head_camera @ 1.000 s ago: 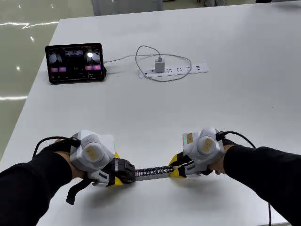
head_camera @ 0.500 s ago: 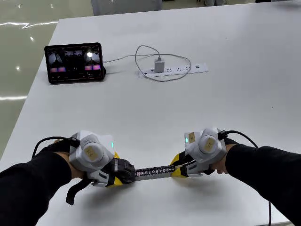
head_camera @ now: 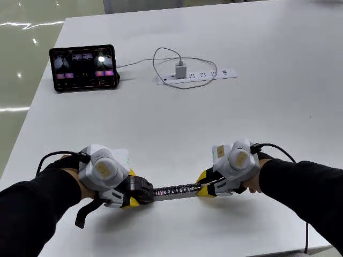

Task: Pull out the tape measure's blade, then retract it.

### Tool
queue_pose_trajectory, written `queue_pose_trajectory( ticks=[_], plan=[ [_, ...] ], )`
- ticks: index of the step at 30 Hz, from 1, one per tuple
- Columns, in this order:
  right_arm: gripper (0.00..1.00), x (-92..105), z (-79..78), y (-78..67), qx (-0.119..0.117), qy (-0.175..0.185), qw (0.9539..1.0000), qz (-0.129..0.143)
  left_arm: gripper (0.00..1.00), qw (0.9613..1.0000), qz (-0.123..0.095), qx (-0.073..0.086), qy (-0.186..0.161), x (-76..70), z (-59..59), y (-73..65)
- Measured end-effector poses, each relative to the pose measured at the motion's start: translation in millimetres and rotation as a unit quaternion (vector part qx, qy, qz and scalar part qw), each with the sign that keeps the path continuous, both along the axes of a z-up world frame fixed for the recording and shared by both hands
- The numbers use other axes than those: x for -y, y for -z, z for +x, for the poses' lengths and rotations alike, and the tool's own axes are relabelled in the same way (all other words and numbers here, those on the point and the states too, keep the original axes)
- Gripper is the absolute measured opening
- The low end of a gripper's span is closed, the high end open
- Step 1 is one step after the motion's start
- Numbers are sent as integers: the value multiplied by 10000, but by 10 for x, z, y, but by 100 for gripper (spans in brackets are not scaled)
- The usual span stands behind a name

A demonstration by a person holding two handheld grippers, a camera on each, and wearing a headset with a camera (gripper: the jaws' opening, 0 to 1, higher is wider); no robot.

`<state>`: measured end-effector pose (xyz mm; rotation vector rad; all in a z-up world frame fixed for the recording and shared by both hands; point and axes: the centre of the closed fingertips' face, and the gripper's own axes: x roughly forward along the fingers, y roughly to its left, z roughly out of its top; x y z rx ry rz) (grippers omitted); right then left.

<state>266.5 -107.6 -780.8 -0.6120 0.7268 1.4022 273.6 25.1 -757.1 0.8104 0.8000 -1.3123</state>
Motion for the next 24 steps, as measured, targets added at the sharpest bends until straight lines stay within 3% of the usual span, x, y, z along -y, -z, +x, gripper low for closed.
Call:
queue_pose_trajectory(
  ticks=[24],
  plan=[
    [10,121,-17,-10,-14,38,10000,-68,32,10000,-18,10,19,0,3,5]
  ],
)
